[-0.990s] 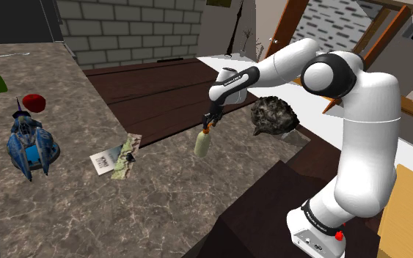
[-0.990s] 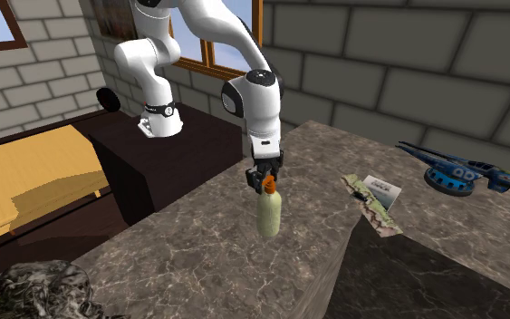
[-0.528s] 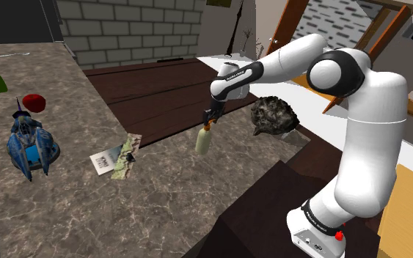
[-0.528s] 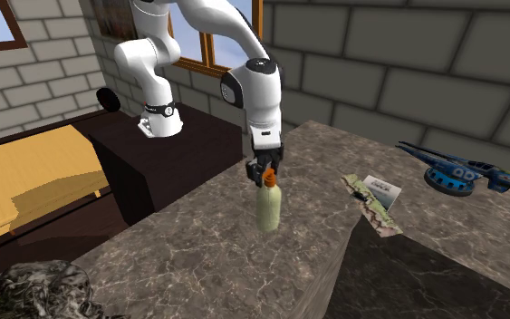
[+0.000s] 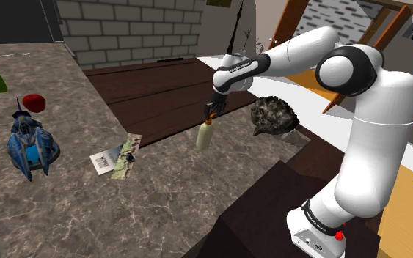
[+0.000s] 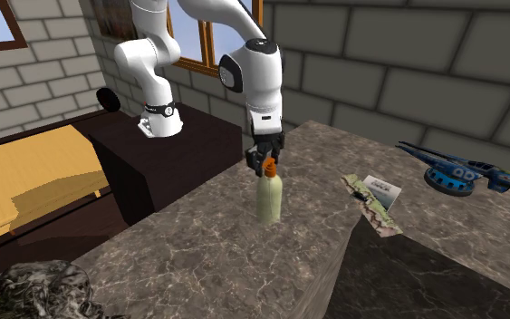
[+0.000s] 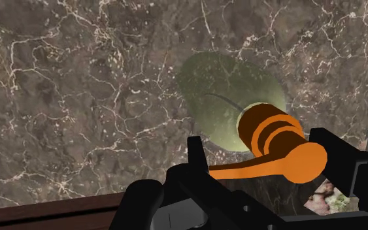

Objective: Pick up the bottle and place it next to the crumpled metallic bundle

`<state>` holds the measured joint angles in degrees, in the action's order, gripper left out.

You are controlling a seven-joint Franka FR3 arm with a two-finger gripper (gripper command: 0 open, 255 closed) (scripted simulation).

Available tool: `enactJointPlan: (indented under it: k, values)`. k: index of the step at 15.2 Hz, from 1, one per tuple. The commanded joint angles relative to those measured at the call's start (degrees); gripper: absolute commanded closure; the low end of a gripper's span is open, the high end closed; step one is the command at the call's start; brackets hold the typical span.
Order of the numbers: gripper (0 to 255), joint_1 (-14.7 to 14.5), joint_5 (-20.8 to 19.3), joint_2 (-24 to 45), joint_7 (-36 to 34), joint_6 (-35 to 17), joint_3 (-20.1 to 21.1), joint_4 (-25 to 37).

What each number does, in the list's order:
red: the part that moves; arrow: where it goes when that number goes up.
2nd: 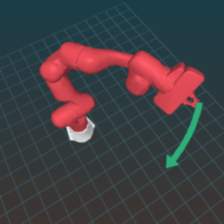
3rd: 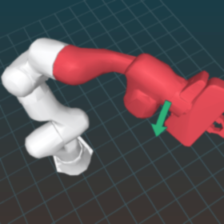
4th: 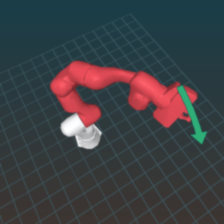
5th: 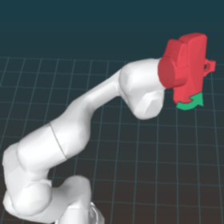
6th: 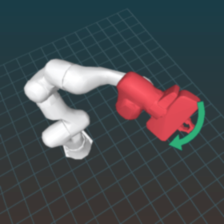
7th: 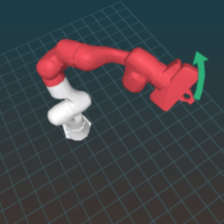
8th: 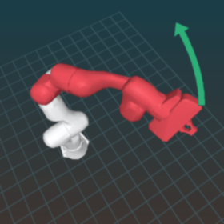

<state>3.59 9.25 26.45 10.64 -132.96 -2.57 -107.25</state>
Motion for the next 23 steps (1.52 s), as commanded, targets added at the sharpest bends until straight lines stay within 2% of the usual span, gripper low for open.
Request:
enactJointPlan:
  k: [1,23]
  values:
    - [255,-0.10,-0.20,-1.21,-0.28,1.27,-0.09,0.08]
    - [255,-0.31,-1.83,-9.47,-2.35,15.23,-0.70,5.88]
